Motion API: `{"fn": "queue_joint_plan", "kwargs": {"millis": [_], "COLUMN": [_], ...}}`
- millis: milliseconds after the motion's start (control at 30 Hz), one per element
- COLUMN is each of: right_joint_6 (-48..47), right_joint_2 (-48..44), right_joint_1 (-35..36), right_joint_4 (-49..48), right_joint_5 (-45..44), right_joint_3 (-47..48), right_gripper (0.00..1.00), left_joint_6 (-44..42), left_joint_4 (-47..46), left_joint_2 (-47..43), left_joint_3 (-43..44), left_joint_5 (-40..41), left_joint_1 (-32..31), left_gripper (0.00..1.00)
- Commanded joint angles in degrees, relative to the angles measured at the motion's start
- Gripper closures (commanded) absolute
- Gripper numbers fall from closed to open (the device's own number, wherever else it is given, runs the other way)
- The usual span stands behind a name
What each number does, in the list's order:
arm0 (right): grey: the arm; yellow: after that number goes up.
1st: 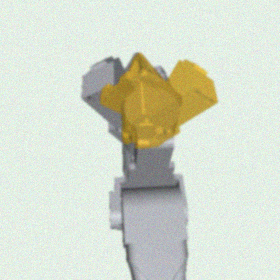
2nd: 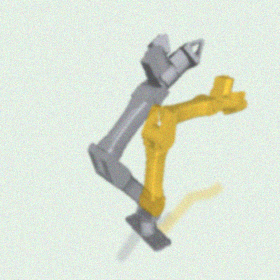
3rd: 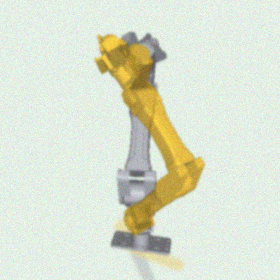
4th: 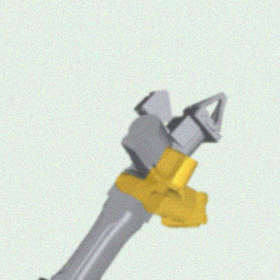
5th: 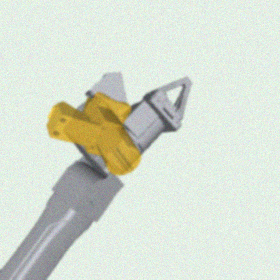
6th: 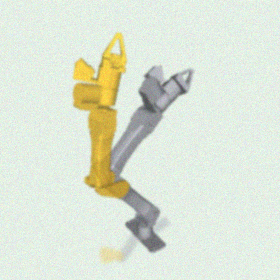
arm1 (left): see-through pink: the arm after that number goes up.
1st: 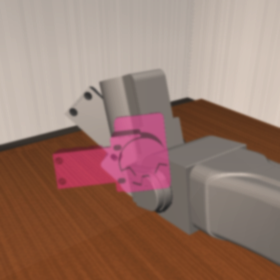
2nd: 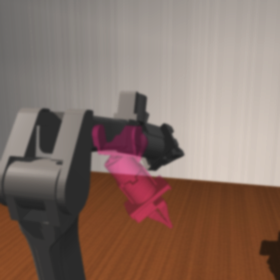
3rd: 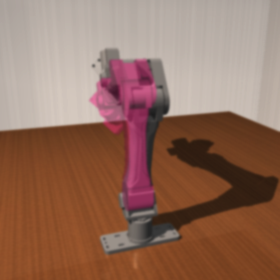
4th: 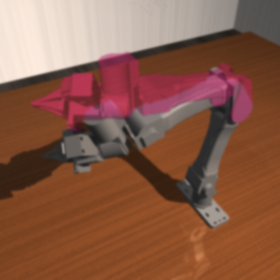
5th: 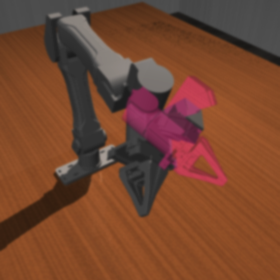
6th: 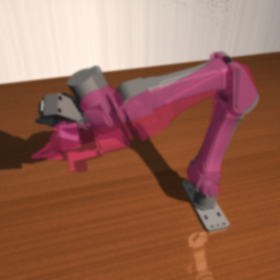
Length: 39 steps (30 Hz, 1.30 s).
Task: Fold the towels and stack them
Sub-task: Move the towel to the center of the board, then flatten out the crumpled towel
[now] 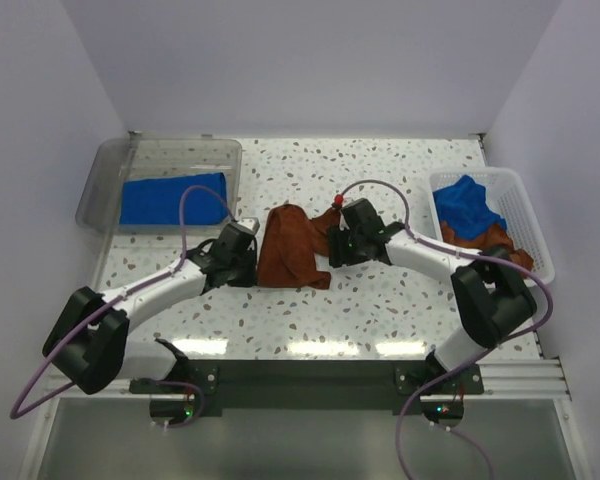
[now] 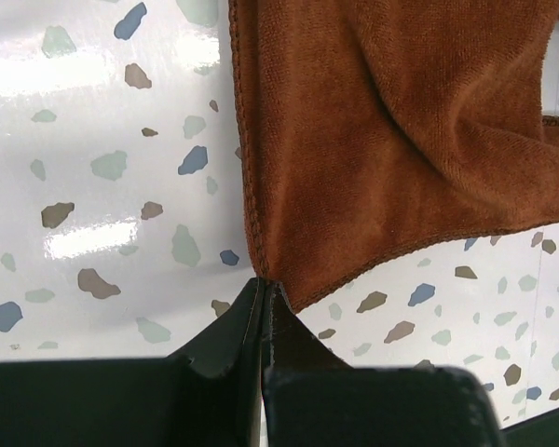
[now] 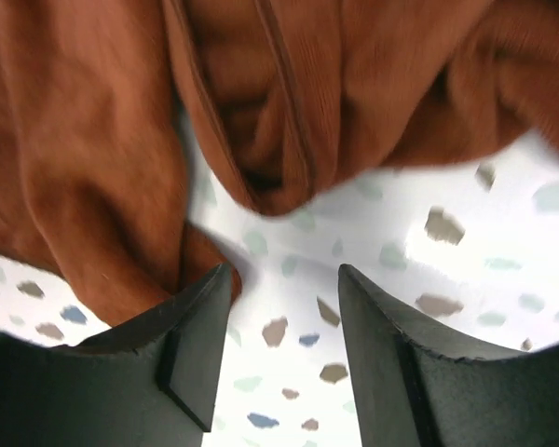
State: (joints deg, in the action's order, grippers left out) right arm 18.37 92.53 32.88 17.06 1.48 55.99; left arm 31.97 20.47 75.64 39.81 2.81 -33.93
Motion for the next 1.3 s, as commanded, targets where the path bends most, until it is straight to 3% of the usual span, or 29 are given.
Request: {"fn": "queue_joint_plan", "kwargs": {"millis": [0,367,600,967,1067,1100,1200,1267], "right_joint_6": [4.0,5.0,3.6,-0.8,-0.8,-0.9,-1.8,-2.9], "right_joint_2": [-2.5,2.2,4.1,5.9,6.2,6.2,4.3,0.2], "right_joint_1": [-0.6,1.1,1.6,3.0,3.0,3.1,3.1,2.6], "right_joint_4": [-2.4,-9.0,-5.2,-1.5,-3.0,-3.0,-0.1,2.8], "right_joint_5": [1.7,9.2,9.2,12.7,12.6,12.3,10.2,5.6], "right_joint_3": [-3.8,-5.4,-5.0,-5.2,-5.6,-5.5,-4.0,-1.4], "right_gripper": [0.47,0.54,0.55,0.66,0.74,0.84,1.0,1.0], "left_joint_6": [0.6,0.4,0.2,-0.3,-0.4,-0.4,-0.9,-1.6], "left_joint_4": [0.4,-0.3,-0.3,-0.4,-0.3,-0.1,1.4,3.2], "left_joint_2": [-2.1,-2.9,-3.5,-3.6,-3.7,-3.7,-4.3,-5.0], "left_joint_3": [-0.4,-1.8,-2.5,-3.0,-3.0,-2.9,-0.9,1.5], "left_joint_5": [-1.1,-0.8,-0.3,0.9,1.2,1.5,3.3,5.4], "left_joint_1": [-0.3,-0.3,-0.3,-0.3,-0.3,-0.3,-0.3,-0.3], "left_gripper": [1.0,1.0,1.0,1.0,1.0,1.0,1.0,1.0]}}
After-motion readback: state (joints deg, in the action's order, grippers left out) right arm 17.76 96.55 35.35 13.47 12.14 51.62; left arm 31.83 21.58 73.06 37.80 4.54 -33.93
